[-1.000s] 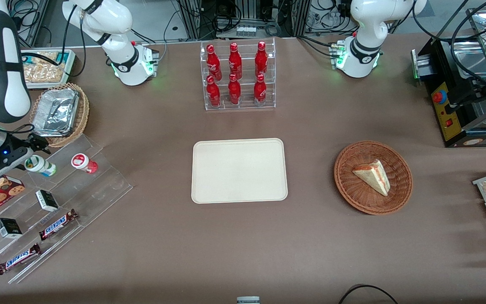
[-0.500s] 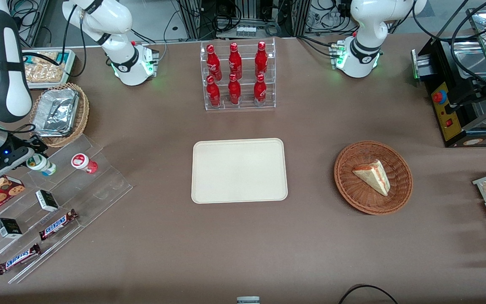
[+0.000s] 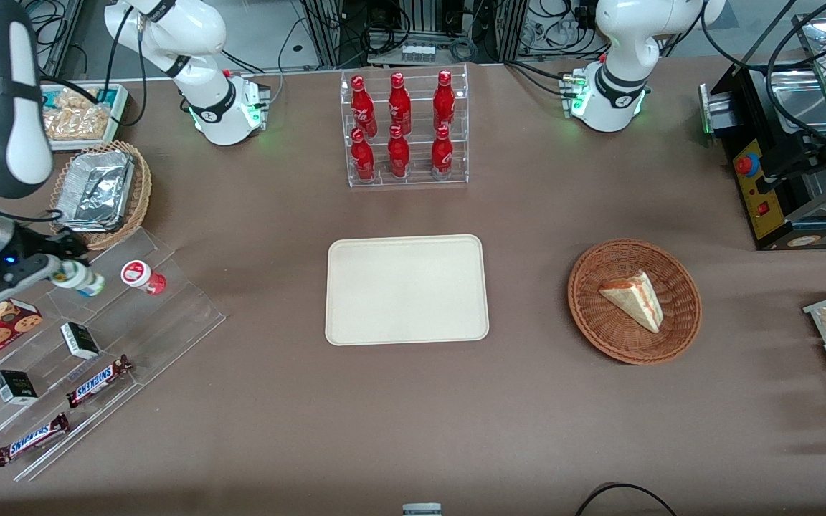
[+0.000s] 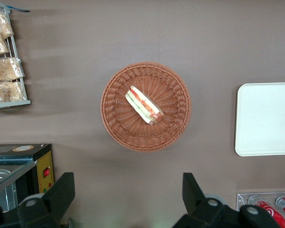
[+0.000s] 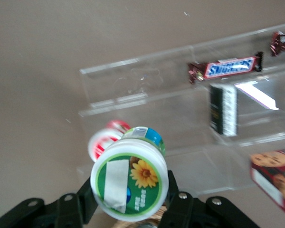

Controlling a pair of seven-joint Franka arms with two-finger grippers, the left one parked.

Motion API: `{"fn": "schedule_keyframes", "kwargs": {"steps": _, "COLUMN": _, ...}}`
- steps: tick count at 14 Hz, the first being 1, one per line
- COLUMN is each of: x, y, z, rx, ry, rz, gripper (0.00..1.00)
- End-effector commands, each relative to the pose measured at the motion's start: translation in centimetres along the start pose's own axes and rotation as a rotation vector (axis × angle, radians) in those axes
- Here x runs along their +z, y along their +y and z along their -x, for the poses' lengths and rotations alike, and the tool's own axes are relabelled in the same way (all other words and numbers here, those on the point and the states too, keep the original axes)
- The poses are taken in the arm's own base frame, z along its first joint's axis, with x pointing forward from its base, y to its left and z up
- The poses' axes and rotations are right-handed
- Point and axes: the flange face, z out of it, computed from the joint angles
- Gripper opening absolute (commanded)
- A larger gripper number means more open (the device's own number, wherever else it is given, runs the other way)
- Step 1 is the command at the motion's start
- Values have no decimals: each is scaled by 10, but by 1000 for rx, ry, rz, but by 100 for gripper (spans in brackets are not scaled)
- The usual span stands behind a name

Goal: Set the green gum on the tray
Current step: 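Lift the gum tub off the stand and carry it toward the tray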

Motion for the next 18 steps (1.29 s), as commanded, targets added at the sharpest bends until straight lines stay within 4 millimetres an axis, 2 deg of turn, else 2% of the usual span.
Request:
{"fn": "schedule_keyframes", "kwargs": {"steps": 1, "x": -2, "y": -50, "z": -36, "rx": 96, "ry": -18, "rz": -12, "gripper": 0}}
{"fn": "schedule_keyframes", "kwargs": {"steps": 4, "x": 0, "y": -119, "z": -75, "rx": 211, "ry": -24, "rz": -5, "gripper": 0}}
{"fn": "schedule_keyframes", "kwargs": {"steps": 5, "x": 8, "y": -142, "z": -88, "rx": 262, "ry": -33, "rz": -13, "gripper": 0}}
{"fn": "schedule_keyframes", "kwargs": {"steps": 11, "x": 32, "y": -255, "z": -173, "rx": 485, "ry": -42, "rz": -36, "gripper": 0}}
{"fn": "schedule_keyframes", "kwargs": {"steps": 18, "x": 79, "y": -362, "z": -239, "rx": 703, "ry": -52, "rz": -59, "gripper": 0}}
